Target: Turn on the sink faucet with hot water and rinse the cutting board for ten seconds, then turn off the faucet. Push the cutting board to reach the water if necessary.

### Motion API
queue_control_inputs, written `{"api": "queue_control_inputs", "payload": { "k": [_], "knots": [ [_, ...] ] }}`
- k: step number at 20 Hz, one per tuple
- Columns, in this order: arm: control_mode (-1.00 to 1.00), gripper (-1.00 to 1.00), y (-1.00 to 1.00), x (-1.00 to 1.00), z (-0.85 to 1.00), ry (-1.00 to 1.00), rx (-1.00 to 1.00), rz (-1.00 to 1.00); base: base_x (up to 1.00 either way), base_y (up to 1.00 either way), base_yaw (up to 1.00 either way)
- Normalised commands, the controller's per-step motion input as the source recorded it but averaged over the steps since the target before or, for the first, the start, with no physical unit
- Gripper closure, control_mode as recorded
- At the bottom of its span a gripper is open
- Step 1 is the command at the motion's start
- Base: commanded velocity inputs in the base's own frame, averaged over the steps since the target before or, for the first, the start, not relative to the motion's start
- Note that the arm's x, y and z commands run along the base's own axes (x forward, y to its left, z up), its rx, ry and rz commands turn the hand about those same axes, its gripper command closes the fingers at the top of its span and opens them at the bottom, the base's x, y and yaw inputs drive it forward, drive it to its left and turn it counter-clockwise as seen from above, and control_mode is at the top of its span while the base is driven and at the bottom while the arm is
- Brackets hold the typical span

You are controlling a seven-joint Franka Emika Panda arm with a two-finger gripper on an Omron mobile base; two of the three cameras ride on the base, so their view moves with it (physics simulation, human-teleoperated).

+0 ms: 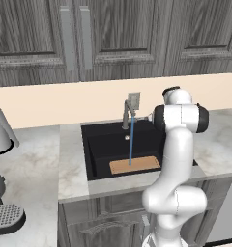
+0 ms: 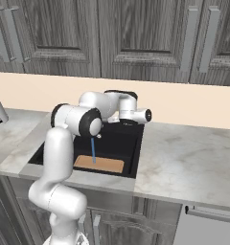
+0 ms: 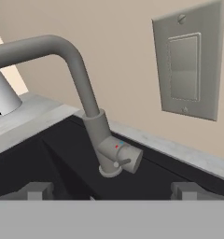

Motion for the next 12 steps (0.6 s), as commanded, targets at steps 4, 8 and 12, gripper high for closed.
{"api": "queue_control_inputs", "payload": {
  "k": [4, 8, 12],
  "knots": [
    [-1.00, -1.00, 0.00, 0.00, 0.00, 0.00, 0.00, 0.00, 0.00, 0.00, 0.00],
    [-1.00, -1.00, 0.00, 0.00, 0.00, 0.00, 0.00, 0.00, 0.00, 0.00, 0.00],
    [-1.00, -1.00, 0.00, 0.00, 0.00, 0.00, 0.00, 0.00, 0.00, 0.00, 0.00]
  ]
}}
